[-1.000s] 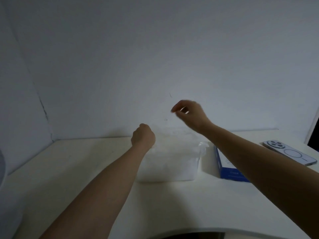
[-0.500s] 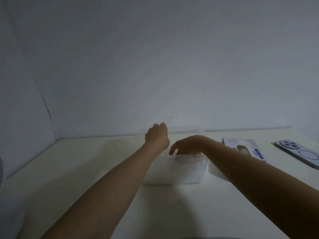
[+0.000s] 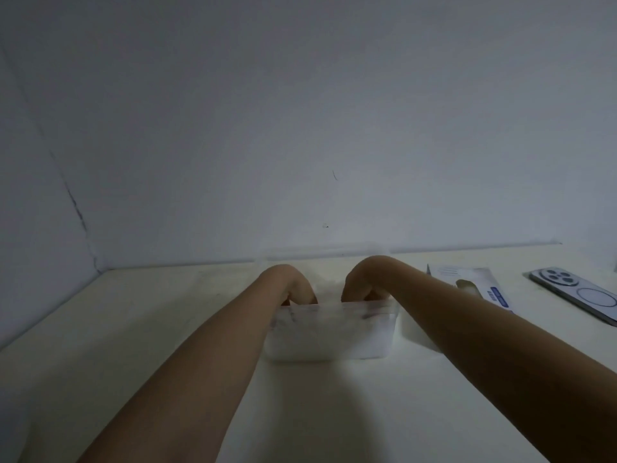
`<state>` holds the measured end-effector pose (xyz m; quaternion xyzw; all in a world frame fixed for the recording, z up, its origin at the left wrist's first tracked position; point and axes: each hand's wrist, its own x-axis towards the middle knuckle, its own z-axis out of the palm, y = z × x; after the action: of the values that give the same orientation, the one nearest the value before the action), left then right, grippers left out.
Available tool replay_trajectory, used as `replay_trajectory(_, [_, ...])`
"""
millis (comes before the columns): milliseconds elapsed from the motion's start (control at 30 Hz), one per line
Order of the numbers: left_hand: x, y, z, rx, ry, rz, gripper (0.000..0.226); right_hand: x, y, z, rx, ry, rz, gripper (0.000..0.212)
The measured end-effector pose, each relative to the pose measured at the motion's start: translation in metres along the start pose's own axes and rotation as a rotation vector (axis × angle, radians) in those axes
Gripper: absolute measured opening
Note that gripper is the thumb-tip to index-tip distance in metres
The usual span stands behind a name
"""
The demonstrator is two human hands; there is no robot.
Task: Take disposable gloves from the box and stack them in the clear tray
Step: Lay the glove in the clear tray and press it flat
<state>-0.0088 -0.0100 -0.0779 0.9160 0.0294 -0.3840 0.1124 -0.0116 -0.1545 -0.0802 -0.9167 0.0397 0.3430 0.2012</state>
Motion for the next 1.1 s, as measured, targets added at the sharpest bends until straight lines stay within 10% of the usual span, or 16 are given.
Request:
replay_trajectory(400, [-0.055,0.085,-0.001,-0.456,0.756,0.524,0.019,-0.067,0.057,-0.056,0.329,0.783,-0.424,0.018])
replay_trajectory(633, [-0.061,0.182,0.061,-0.293,0.67,0.75,0.017,-0.05,0.166,-0.044,0.202,0.757,-0.083,0.018])
replay_trajectory(1100, [0.008,0.203,0.095,-0.127,0.339,0.496,0.036,-0.017,0.195,-0.024,-0.147,0.758,0.11,0.017])
